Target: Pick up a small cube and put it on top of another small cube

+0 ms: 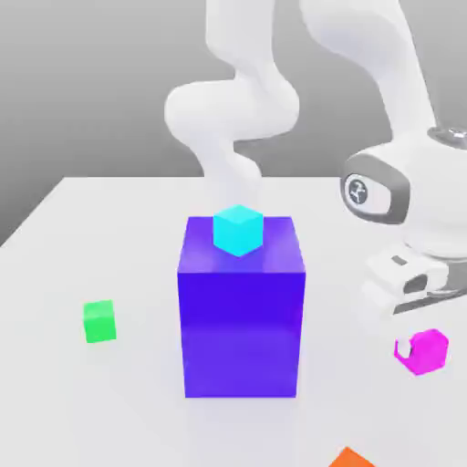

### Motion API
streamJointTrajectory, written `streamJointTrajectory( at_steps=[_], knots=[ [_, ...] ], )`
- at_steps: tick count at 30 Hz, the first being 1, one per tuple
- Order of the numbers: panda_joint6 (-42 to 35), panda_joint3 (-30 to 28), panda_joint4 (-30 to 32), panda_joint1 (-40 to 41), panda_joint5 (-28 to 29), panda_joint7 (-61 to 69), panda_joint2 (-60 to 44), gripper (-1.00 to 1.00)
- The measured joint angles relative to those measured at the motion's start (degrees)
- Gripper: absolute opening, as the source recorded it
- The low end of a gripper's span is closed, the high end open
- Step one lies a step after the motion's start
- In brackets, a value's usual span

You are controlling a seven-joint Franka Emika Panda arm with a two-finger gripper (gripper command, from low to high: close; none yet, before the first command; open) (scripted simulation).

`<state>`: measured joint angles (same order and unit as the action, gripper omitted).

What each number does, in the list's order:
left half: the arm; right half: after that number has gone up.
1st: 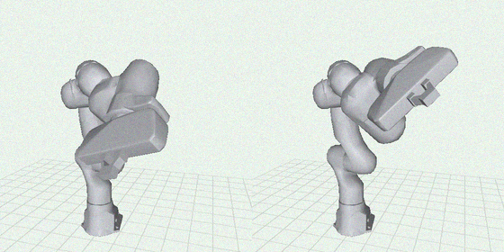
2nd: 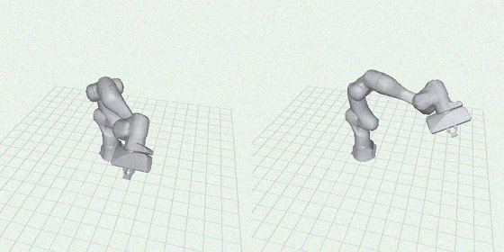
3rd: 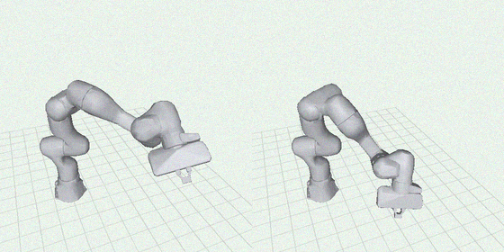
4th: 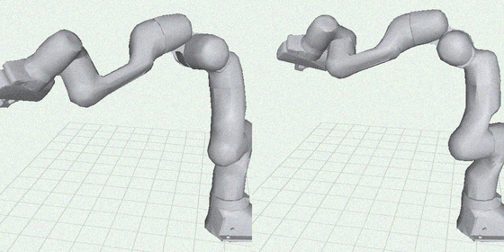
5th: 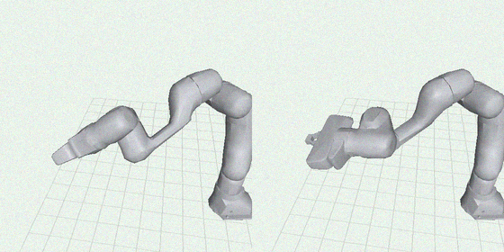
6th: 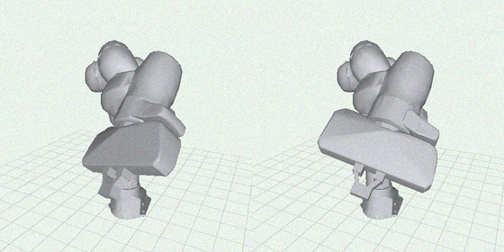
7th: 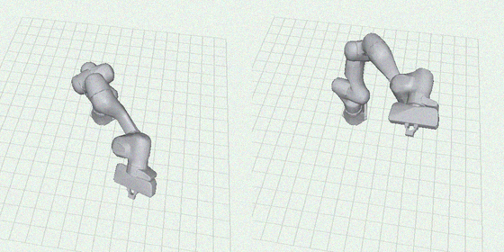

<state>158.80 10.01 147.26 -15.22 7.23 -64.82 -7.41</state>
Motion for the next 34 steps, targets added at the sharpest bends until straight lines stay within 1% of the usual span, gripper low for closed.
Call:
streamJointTrajectory(
  at_steps=[4, 7, 10, 14, 21, 23, 27, 29, 31, 32, 34],
  knots=[
    [-0.08, -5.39, 1.68, 6.98, 0.96, -3.68, 4.11, -1.0],
    [-0.36, -8.15, 3.45, 13.01, 2.67, -7.57, 7.38, -1.0],
    [-1.23, -12.59, 6.65, 21.11, 4.55, -12.63, 11.27, -1.0],
    [-2.54, -17.82, 11.23, 28.46, 5.88, -18.37, 15.84, -1.0],
    [-4.59, -27.13, 19.35, 42.69, 5.87, -26.65, 22.87, -1.0],
    [-4.62, -28.79, 21.16, 44.18, 4.7, -27.29, 22.92, -1.0],
    [1.02, -30.51, 21.49, 42.46, 0.89, -25.2, 16.85, -1.0],
    [4.67, -30.91, 21.4, 41.29, -2.11, -23.18, 12.99, -1.0],
    [8.46, -30.38, 21.33, 40.25, -6.5, -20.19, 8.91, -1.0],
    [10.05, -29.83, 21.3, 40.04, -8.66, -18.71, 7.18, 1.0],
    [10.06, -29.82, 21.3, 38.96, -8.65, -18.71, 7.18, 1.0]
  ],
)
